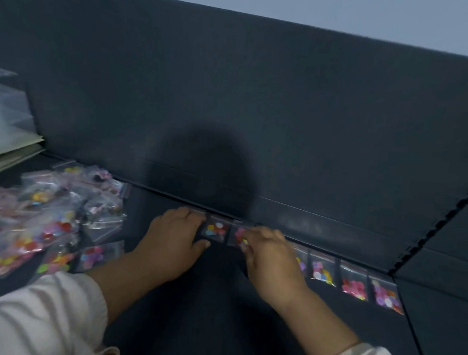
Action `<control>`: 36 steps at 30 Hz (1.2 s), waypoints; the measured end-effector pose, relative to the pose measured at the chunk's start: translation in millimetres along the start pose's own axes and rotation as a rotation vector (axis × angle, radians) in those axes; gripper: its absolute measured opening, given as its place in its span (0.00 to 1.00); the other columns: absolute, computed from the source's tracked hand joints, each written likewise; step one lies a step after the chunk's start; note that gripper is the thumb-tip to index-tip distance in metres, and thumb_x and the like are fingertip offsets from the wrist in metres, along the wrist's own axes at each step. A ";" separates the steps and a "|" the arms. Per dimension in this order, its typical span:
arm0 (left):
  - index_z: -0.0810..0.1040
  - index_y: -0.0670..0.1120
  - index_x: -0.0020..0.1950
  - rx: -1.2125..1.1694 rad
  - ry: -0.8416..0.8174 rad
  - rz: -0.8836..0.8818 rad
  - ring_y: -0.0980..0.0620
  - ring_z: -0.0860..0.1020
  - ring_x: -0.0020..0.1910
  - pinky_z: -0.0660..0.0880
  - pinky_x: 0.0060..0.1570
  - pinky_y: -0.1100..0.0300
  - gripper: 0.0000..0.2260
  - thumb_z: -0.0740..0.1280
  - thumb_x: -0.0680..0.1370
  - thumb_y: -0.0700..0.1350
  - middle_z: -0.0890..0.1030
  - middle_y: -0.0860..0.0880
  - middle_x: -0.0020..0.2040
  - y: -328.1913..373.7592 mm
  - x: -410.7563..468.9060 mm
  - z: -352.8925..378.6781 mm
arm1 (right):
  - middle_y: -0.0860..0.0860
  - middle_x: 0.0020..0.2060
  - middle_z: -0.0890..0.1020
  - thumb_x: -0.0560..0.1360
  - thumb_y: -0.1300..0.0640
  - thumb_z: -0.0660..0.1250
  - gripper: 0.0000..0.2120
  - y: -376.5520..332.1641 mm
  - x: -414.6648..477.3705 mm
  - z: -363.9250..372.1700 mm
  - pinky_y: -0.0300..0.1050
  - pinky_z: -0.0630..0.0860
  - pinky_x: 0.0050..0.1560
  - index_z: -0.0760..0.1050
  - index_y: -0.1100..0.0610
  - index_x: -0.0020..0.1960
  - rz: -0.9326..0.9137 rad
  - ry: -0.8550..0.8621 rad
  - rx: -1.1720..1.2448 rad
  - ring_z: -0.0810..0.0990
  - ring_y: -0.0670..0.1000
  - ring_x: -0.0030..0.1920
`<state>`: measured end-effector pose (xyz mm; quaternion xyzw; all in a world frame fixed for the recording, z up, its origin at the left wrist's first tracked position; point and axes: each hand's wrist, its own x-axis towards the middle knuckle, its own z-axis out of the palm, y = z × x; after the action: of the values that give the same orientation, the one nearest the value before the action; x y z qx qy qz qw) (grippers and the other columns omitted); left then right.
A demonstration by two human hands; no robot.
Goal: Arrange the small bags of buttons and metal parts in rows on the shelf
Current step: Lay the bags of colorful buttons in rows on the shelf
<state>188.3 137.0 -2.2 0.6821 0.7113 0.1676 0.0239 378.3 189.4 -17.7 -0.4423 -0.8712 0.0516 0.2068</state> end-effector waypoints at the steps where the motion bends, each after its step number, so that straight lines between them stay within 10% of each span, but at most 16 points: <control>1: 0.68 0.51 0.68 0.015 0.007 -0.016 0.50 0.69 0.63 0.67 0.63 0.56 0.22 0.63 0.76 0.57 0.71 0.51 0.64 -11.8 -1.9 -5.0 | 0.49 0.54 0.78 0.77 0.56 0.60 0.11 -9.3 5.9 3.0 0.46 0.71 0.56 0.77 0.53 0.55 -0.011 -0.005 0.006 0.73 0.54 0.53; 15: 0.75 0.46 0.63 0.038 0.007 -0.253 0.41 0.75 0.57 0.72 0.56 0.51 0.23 0.61 0.72 0.55 0.77 0.42 0.58 -198.1 -37.5 -86.7 | 0.50 0.61 0.73 0.79 0.51 0.59 0.15 -177.7 86.4 68.8 0.37 0.67 0.58 0.71 0.52 0.65 -0.038 -0.292 0.181 0.74 0.49 0.60; 26: 0.79 0.52 0.44 -0.196 -0.451 -0.024 0.64 0.72 0.33 0.64 0.30 0.70 0.03 0.70 0.73 0.50 0.74 0.59 0.35 -220.5 -51.9 -87.4 | 0.50 0.55 0.74 0.68 0.47 0.71 0.19 -216.2 96.2 88.2 0.41 0.73 0.51 0.72 0.49 0.57 0.221 -0.531 0.085 0.76 0.52 0.55; 36: 0.75 0.56 0.59 0.003 -0.395 0.152 0.50 0.70 0.56 0.72 0.52 0.57 0.17 0.67 0.72 0.58 0.71 0.50 0.55 -213.0 -49.3 -54.3 | 0.44 0.52 0.71 0.69 0.64 0.68 0.21 -202.2 75.3 97.9 0.35 0.72 0.55 0.75 0.48 0.59 0.197 -0.428 0.291 0.75 0.46 0.53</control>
<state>-27.6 74.8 -18.3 0.7534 0.6397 0.0308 0.1491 147.6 136.2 -27.8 -0.4697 -0.8311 0.2884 0.0735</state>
